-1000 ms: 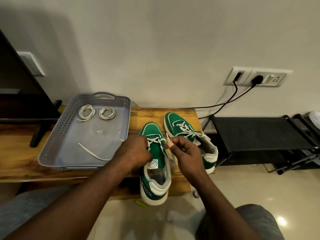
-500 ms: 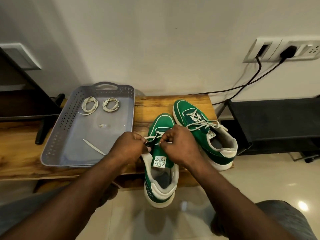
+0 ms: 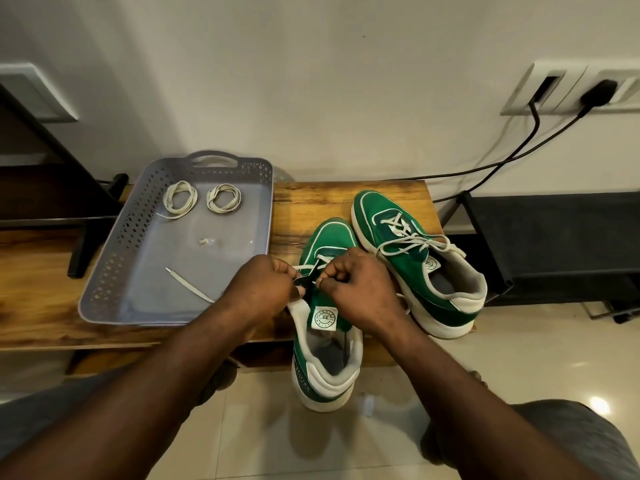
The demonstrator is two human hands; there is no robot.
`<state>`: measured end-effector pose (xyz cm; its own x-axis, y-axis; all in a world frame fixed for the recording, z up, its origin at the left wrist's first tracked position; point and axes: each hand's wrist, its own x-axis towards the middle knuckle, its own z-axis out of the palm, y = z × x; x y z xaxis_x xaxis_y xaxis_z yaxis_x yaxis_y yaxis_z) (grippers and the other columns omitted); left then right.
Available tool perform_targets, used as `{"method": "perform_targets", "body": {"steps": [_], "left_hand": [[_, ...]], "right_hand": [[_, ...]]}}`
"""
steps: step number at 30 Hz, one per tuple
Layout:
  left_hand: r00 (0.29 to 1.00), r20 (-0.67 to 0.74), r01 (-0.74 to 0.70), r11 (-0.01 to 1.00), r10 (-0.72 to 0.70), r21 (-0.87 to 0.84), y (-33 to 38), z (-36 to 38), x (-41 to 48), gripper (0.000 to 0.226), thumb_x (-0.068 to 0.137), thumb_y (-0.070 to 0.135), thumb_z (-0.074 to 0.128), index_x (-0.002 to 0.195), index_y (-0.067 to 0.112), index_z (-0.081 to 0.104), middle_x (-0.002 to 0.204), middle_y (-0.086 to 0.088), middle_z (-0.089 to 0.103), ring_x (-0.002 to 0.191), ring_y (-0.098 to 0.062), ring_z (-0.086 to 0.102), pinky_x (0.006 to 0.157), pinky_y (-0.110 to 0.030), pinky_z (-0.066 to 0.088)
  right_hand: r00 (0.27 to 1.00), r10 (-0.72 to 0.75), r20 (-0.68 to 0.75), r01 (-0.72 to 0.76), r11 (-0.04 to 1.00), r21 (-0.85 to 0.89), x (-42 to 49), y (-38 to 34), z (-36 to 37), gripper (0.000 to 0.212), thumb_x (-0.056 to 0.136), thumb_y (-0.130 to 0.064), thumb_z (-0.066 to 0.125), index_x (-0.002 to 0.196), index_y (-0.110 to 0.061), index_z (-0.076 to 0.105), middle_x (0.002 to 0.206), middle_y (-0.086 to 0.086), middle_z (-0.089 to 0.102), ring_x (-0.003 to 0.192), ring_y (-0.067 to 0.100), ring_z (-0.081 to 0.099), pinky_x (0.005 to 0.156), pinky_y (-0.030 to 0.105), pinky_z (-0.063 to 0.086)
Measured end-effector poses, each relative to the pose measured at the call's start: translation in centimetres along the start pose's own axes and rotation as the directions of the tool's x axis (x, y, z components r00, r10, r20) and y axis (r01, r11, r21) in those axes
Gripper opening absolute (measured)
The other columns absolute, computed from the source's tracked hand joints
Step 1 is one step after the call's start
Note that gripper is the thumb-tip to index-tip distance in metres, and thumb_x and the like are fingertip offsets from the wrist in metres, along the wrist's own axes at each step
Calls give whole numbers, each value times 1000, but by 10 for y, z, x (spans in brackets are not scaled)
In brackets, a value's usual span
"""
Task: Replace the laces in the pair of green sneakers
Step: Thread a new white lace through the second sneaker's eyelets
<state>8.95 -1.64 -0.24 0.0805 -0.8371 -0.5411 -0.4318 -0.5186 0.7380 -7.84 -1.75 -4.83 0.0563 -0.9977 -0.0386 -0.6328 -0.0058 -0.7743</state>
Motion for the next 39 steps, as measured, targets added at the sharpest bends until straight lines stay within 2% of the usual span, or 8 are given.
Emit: {"method": "perform_targets", "body": {"steps": [7,11,18,21,25,29,33,39], "left_hand": [[1000,-6,-14,998,14,65,2,1,1,15,88,-1,75,83,14,78,91,-9,77,92,-29,73,89,-54,62],[1000,-10,-14,996,15,86,2,1,1,16,87,-1,75,83,14,78,92,-8,77,94,-28,72,92,-53,60],[1000,-10,-25,996,26,88,0,0,1,14,85,2,79,84,16,81,88,-6,79,91,-28,74,90,-52,62],[991,-1,-132,972,135,192,1,0,-2,12,84,9,80,87,21,80,83,0,78,86,-20,74,87,-43,61],[960,-37,-246,902,276,356,4,2,-9,13,84,16,83,86,27,77,78,10,75,77,-7,70,70,-28,53],[955,-42,-257,893,292,369,5,1,-11,15,83,17,84,83,28,74,74,11,72,70,-3,67,61,-22,44],[944,-24,-288,856,330,430,7,2,-12,16,82,18,83,84,30,72,76,12,71,72,-3,66,61,-21,43],[921,-20,-326,799,389,505,6,4,-13,17,83,21,83,93,31,72,87,12,71,78,-5,65,63,-21,45]], "right_hand": [[999,30,14,-31,994,108,-1,2,1,15,83,-16,80,71,-22,75,82,-6,65,86,9,60,80,37,52],[1000,18,-14,-17,1000,18,-3,0,4,26,83,-22,78,63,-31,65,81,-11,60,84,8,57,70,27,40],[1000,2,-29,-4,998,-60,-2,3,11,30,83,-28,76,61,-36,57,85,-10,56,98,19,54,79,33,43],[1000,-10,-4,10,1000,-18,-1,7,9,27,85,-25,75,64,-35,63,85,-7,62,97,18,55,86,38,48],[999,-8,-31,10,997,73,-3,9,12,24,82,-24,75,62,-35,66,82,-9,65,93,14,57,87,41,49],[997,17,-76,-5,988,151,-5,8,11,22,83,-15,77,66,-27,72,77,-18,64,89,1,56,93,43,48],[997,27,-71,-12,981,193,-7,4,10,29,84,-10,75,63,-29,68,78,-38,61,92,-5,54,102,48,45],[992,28,-120,-3,978,210,-4,10,16,18,83,-14,75,69,-24,72,75,-16,63,91,-1,55,99,50,46]]}}
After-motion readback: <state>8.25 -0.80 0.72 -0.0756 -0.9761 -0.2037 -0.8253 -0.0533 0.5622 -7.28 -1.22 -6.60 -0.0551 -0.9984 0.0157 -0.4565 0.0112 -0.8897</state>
